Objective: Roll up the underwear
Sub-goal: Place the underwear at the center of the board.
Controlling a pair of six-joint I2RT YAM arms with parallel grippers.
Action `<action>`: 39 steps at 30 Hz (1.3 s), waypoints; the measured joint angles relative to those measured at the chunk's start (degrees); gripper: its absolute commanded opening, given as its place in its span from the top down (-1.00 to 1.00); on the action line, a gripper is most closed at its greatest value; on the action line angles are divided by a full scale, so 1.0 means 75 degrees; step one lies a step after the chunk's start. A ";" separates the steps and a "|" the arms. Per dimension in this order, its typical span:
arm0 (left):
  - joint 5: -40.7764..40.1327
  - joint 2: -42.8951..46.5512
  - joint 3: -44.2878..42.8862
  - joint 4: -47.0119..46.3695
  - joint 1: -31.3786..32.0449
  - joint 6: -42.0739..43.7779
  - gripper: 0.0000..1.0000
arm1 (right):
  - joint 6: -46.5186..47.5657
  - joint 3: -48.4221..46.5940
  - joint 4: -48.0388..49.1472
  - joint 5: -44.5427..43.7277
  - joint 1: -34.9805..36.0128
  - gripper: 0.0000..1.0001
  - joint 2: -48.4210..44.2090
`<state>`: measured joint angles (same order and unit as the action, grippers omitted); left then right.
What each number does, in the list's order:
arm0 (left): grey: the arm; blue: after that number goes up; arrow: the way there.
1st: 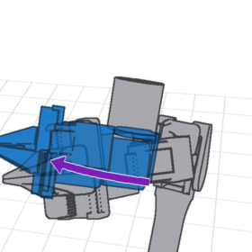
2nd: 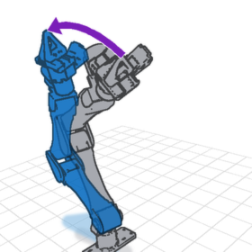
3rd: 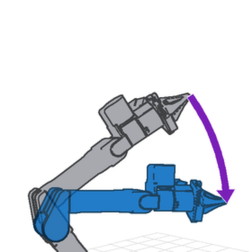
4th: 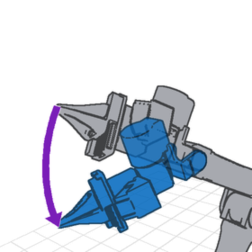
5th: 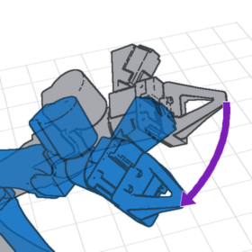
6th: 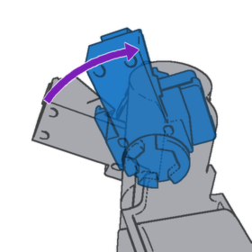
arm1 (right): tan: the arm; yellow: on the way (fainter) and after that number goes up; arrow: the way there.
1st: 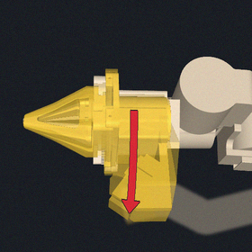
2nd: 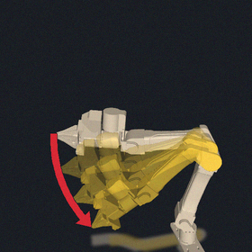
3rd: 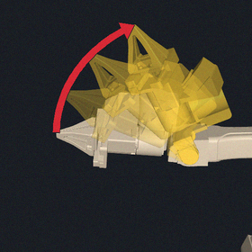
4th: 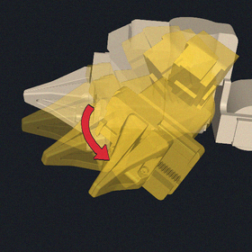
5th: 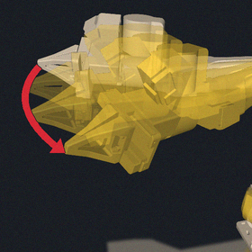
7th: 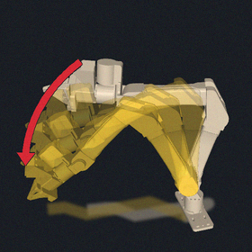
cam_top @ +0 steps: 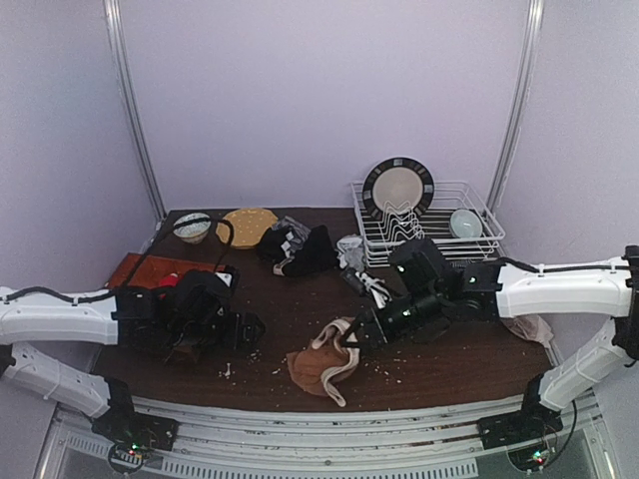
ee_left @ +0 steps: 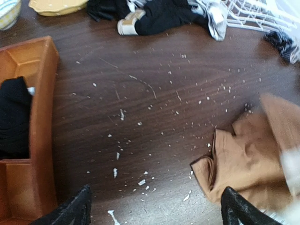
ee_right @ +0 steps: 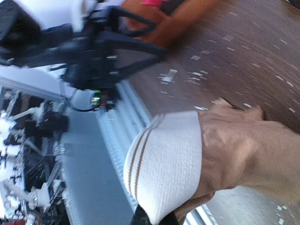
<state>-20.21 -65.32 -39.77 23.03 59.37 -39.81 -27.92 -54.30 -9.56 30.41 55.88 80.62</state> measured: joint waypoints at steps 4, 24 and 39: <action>-0.0501 0.1320 0.0003 0.0510 0.0015 -0.0216 -0.85 | 0.0108 -0.1087 0.0297 0.0842 0.0618 1.00 0.0023; -0.0574 0.0297 -0.0224 0.0854 0.0015 0.0122 -0.91 | -0.0047 0.1119 -0.1037 -0.1518 -0.1480 -0.80 -0.0545; 0.0332 -0.2868 -0.1856 -0.0463 -0.0052 0.1230 -0.91 | -0.1046 0.2192 -0.1014 -0.3188 0.0038 0.43 0.0192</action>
<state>-17.72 -86.83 -53.69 19.55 58.98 -30.59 -35.77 -37.87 -17.17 6.50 56.16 82.06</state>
